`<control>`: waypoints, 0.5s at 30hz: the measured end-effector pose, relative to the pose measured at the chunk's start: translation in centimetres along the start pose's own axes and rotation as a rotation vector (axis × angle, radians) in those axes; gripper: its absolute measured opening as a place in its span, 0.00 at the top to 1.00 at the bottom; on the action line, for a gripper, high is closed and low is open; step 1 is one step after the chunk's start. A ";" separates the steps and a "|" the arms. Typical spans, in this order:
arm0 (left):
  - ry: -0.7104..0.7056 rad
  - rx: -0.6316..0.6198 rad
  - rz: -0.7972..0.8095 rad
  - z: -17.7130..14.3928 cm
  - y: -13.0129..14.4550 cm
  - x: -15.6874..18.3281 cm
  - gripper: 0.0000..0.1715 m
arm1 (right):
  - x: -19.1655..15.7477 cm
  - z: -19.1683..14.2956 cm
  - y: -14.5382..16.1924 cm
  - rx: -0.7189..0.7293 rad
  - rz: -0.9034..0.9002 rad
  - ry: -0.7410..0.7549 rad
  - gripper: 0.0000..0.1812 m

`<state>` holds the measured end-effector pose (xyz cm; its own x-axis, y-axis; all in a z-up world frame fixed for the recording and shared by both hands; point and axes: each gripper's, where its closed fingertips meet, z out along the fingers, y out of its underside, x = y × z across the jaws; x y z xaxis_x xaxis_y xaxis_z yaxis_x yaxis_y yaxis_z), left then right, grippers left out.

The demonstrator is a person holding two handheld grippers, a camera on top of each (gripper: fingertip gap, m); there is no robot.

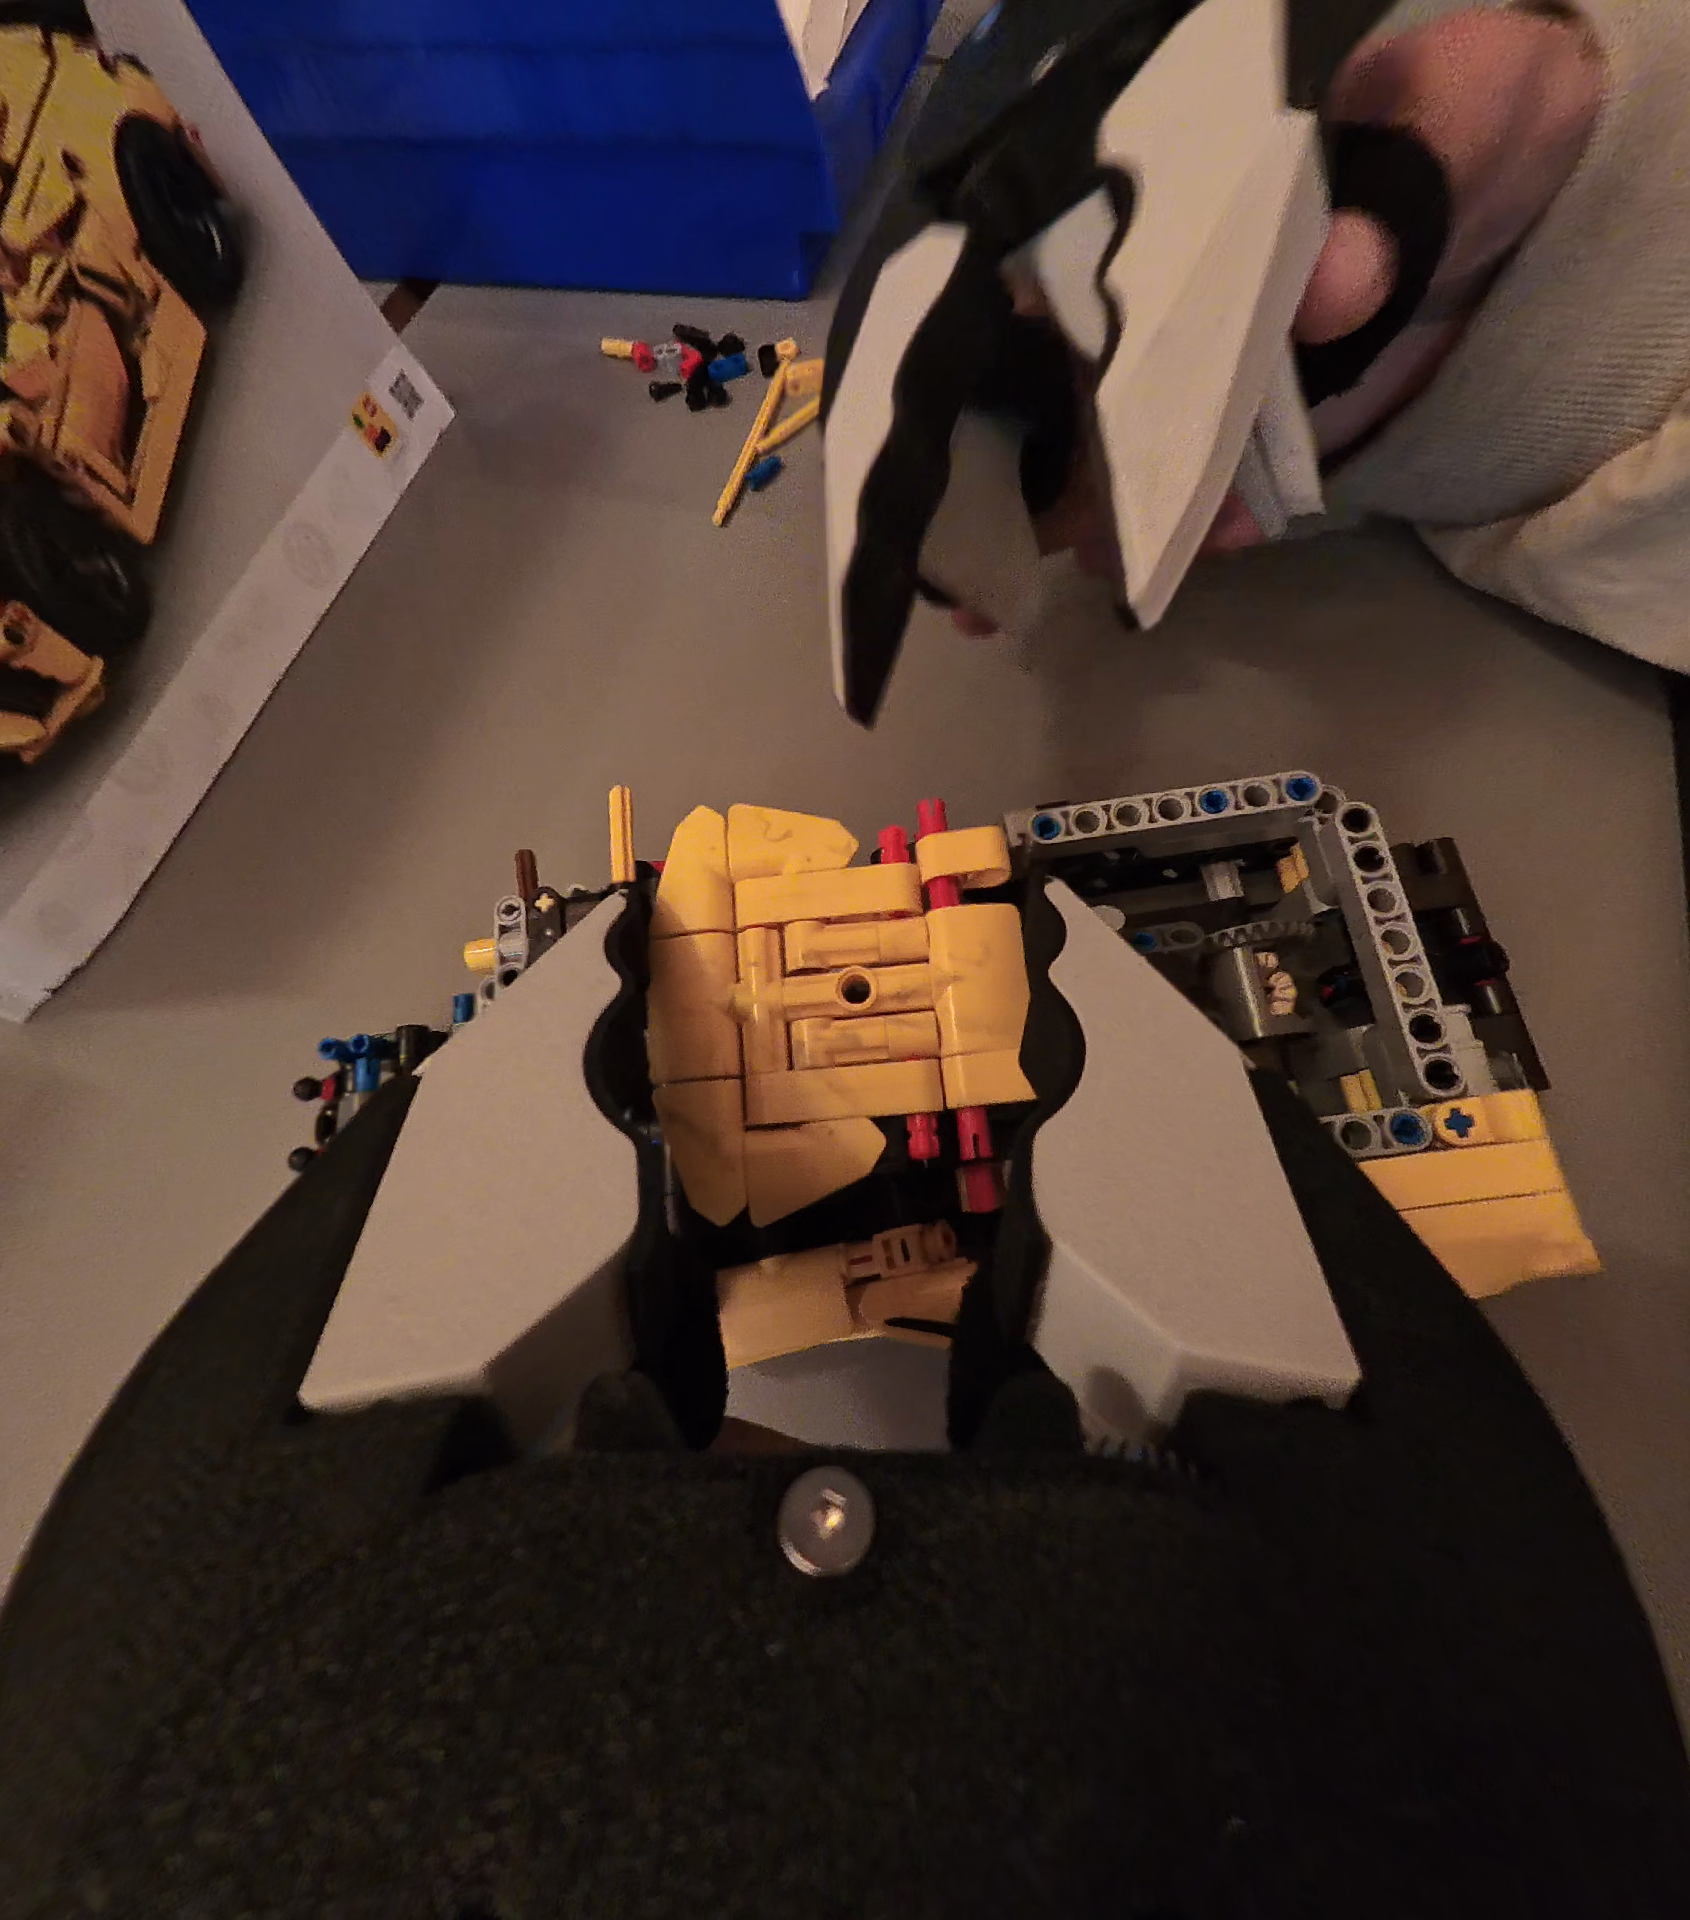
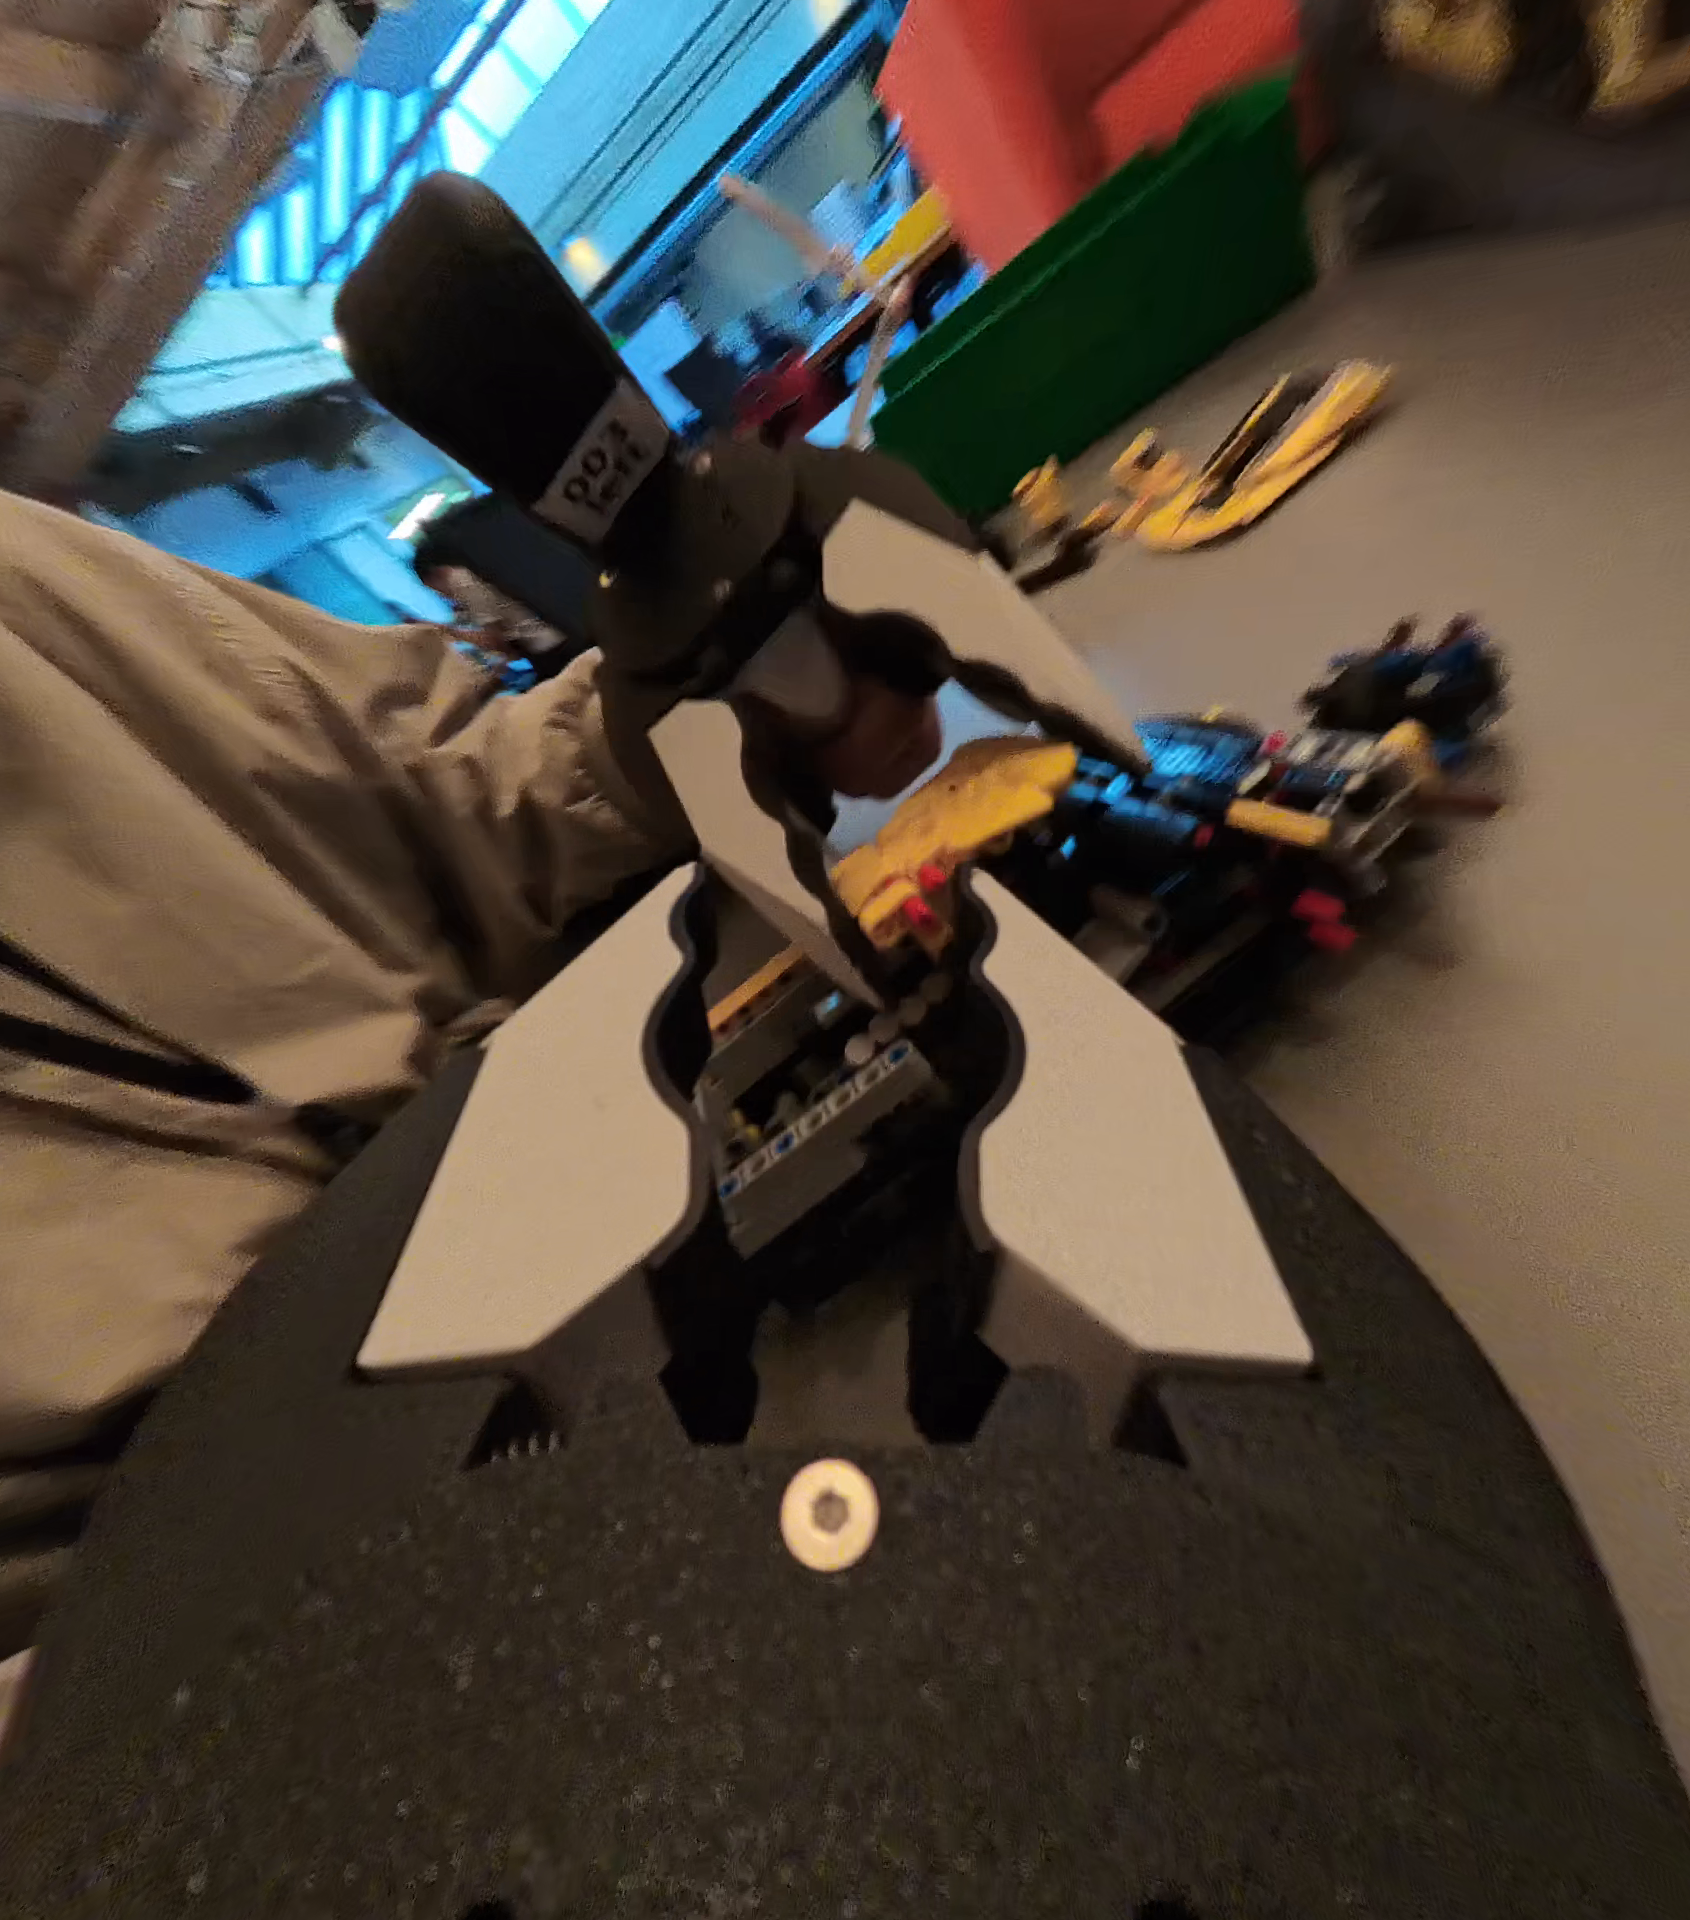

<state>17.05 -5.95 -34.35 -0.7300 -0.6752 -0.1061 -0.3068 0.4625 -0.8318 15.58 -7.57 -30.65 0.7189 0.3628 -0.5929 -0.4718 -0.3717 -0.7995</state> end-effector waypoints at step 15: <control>0.044 0.025 -0.027 -0.1 0.1 0.0 0.58 | 2.3 1.2 1.7 -0.090 -0.057 0.148 0.84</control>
<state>16.92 -5.82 -34.39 -0.7481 -0.6609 -0.0597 -0.3119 0.4297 -0.8474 15.79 -6.41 -33.49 0.8138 0.2578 -0.5208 -0.3852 -0.4319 -0.8156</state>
